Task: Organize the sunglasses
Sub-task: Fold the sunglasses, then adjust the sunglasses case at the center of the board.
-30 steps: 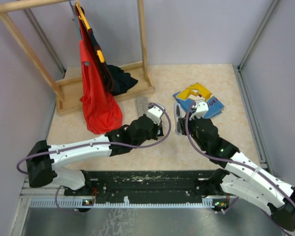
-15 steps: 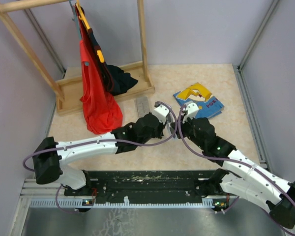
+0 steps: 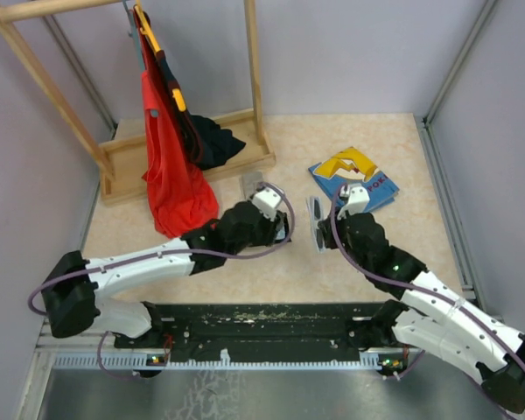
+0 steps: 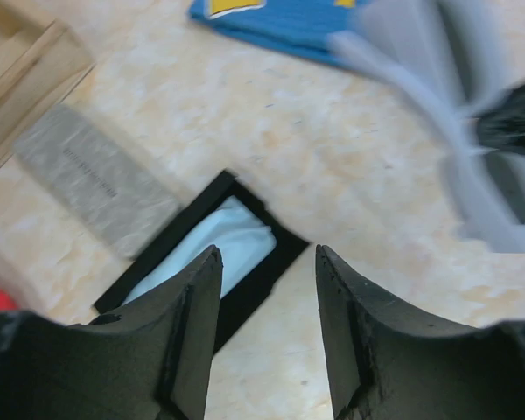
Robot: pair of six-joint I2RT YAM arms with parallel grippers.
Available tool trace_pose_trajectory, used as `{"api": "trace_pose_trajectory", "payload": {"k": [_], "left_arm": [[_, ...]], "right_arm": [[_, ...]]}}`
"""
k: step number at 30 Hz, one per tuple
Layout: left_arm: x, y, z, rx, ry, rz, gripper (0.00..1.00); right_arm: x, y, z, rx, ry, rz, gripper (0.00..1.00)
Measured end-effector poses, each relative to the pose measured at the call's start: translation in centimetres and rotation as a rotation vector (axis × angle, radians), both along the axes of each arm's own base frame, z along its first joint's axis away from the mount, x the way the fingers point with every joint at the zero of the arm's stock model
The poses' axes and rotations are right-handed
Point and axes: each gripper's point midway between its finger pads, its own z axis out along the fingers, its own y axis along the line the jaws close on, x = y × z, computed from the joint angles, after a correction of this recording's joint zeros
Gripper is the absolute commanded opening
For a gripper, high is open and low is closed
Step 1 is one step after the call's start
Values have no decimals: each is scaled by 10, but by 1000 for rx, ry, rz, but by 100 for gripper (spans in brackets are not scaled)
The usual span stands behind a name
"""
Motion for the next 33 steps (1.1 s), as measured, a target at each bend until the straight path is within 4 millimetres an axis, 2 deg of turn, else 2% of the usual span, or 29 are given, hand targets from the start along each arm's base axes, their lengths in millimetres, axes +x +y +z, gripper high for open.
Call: {"api": "trace_pose_trajectory", "payload": {"k": [4, 9, 12, 15, 19, 22, 29, 33], "left_arm": [[35, 55, -18, -34, 44, 103, 59], [73, 113, -42, -81, 115, 293, 56], [89, 134, -59, -91, 173, 388, 49], [107, 152, -83, -68, 250, 481, 35], [122, 162, -111, -33, 331, 534, 12], [129, 157, -124, -13, 367, 531, 0], [146, 136, -139, 10, 408, 477, 0], [145, 129, -156, 47, 462, 439, 0]], "right_arm": [[-8, -10, -9, 1, 52, -43, 0], [-16, -17, -19, -10, 103, -56, 0], [-20, -19, -22, -13, 118, -61, 0], [-22, -20, -21, -2, 124, -62, 0], [-24, -20, -19, 15, 124, -61, 0], [-25, -19, -19, 16, 128, -57, 0], [-26, -19, -20, 20, 136, -54, 0], [-26, -19, -21, 19, 137, -54, 0]]}}
